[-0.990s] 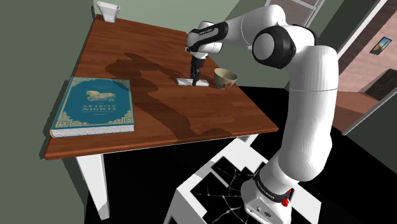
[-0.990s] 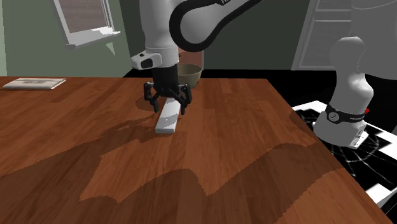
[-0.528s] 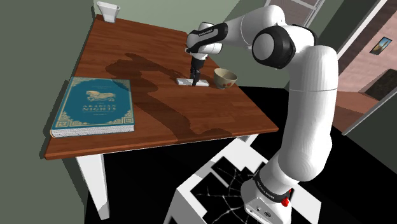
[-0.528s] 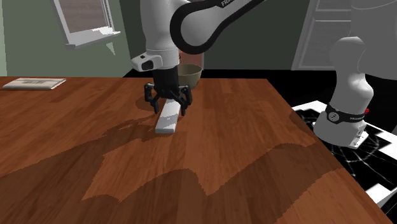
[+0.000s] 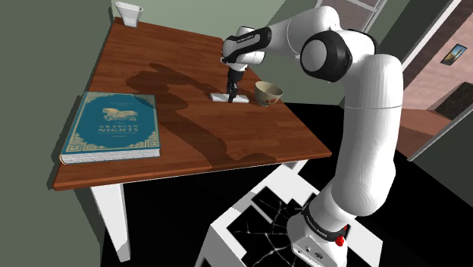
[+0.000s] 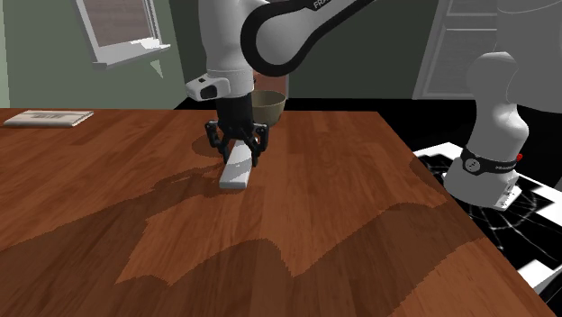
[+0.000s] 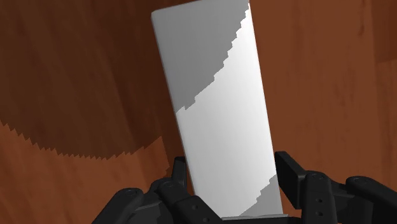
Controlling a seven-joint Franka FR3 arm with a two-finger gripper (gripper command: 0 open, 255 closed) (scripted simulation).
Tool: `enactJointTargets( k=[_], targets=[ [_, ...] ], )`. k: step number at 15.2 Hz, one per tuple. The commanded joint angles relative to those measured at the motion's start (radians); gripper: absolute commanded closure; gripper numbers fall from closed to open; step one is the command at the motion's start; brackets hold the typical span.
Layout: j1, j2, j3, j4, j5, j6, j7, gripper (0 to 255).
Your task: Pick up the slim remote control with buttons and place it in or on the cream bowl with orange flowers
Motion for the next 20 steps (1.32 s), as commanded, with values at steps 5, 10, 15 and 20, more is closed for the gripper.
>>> enactJointTargets(
  k=[5, 10, 15, 20],
  targets=[
    [0.001, -0.017, -0.003, 0.014, -0.005, -0.031, 0.004, 255],
    [0.003, -0.042, -0.007, 0.044, -0.013, -0.086, 0.009, 255],
    [0.003, -0.063, -0.011, 0.081, -0.02, -0.143, 0.014, 255],
    [0.003, -0.079, -0.014, 0.125, -0.026, -0.202, 0.018, 255]
  ],
)
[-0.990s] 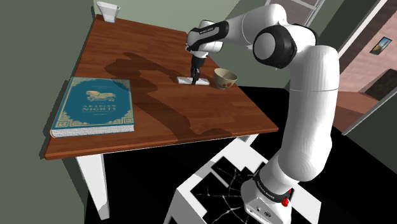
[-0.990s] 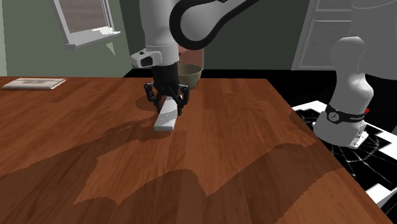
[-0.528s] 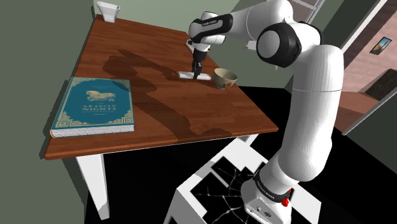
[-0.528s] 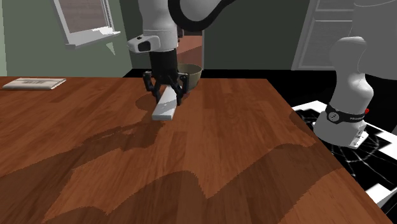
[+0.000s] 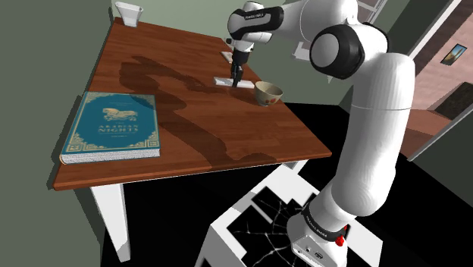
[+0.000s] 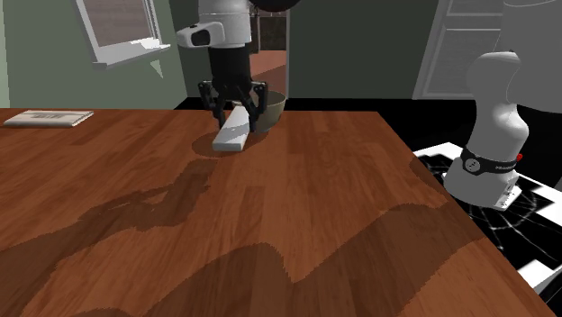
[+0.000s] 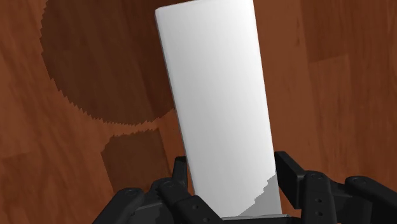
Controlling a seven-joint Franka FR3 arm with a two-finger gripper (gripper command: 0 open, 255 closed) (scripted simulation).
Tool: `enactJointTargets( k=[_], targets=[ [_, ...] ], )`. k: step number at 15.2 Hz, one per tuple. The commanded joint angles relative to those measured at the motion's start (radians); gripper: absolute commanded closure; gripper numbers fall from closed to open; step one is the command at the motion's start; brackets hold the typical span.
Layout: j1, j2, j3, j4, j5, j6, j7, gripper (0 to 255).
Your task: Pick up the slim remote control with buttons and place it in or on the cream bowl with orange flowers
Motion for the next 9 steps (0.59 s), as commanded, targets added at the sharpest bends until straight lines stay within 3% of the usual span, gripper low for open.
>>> enactJointTargets(
  k=[1, 9],
  targets=[
    [-0.001, -0.004, -0.001, 0.02, -0.002, -0.025, 0.001, 255],
    [-0.005, -0.016, -0.004, 0.11, -0.007, -0.126, 0.006, 255]
  ],
)
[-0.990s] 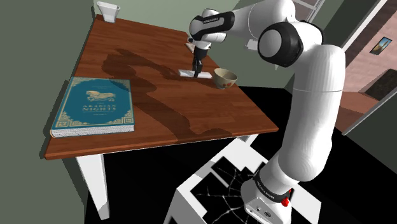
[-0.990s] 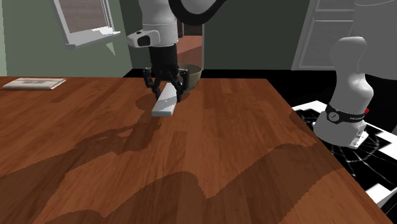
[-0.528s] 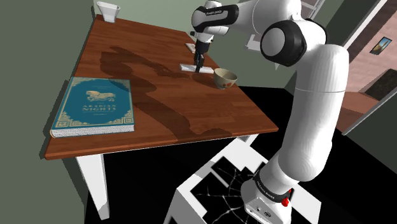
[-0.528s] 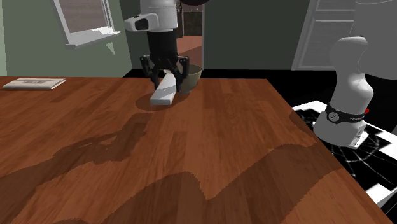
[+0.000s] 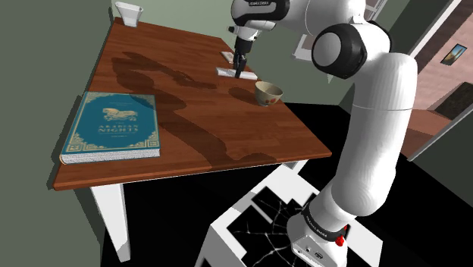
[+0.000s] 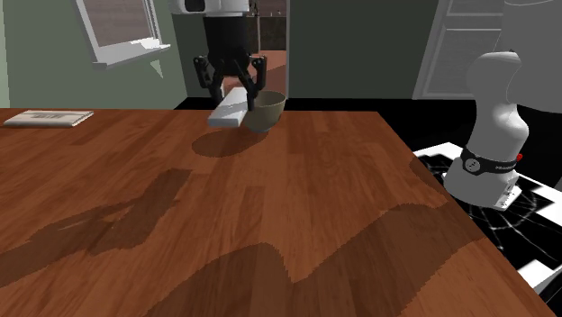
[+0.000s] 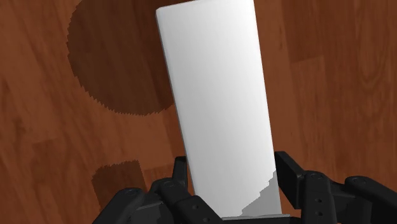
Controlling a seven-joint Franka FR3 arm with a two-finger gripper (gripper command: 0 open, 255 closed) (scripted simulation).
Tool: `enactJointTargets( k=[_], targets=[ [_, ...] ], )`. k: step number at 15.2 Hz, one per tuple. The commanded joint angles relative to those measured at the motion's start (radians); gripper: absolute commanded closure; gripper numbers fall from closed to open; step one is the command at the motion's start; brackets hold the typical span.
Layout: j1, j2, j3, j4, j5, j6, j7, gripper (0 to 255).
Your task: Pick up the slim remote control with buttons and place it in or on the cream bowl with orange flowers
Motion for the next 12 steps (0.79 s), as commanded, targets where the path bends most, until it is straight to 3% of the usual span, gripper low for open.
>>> enactJointTargets(
  k=[1, 6, 12],
  targets=[
    [-0.001, -0.004, -0.001, 0.02, -0.001, -0.024, 0.002, 255],
    [-0.005, -0.002, -0.002, 0.085, -0.002, -0.087, 0.004, 255],
    [-0.075, -0.072, -0.04, -0.022, -0.007, -0.052, -0.112, 255]
  ],
)
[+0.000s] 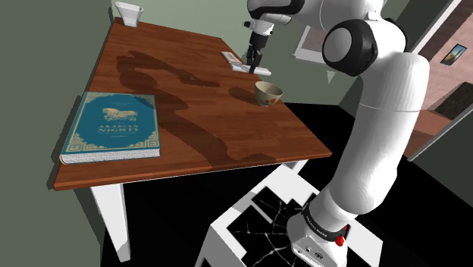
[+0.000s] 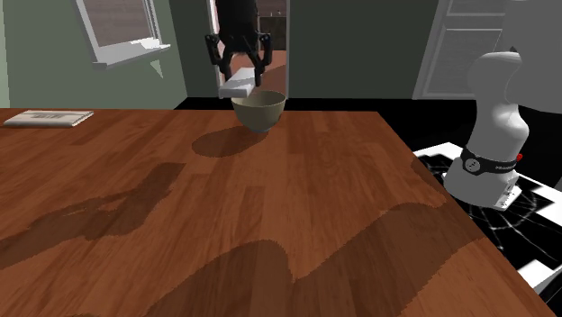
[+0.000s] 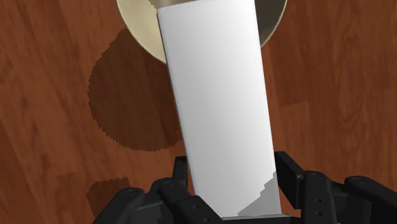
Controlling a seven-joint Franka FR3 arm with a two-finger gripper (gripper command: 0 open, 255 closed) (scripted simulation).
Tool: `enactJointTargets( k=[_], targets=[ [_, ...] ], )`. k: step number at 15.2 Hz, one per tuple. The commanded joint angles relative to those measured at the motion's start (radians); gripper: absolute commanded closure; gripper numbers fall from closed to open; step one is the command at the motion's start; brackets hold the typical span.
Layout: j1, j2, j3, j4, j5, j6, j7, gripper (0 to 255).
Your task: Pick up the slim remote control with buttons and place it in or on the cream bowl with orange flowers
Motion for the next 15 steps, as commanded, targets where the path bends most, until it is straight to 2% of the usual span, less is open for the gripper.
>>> enactJointTargets(
  k=[1, 9, 15],
  targets=[
    [-0.03, -0.014, -0.015, -0.022, 0.001, 0.007, -0.047, 255],
    [-0.144, -0.039, -0.07, -0.063, 0.008, 0.018, -0.219, 255],
    [-0.14, -0.035, -0.068, -0.138, 0.011, 0.097, -0.223, 255]
  ],
)
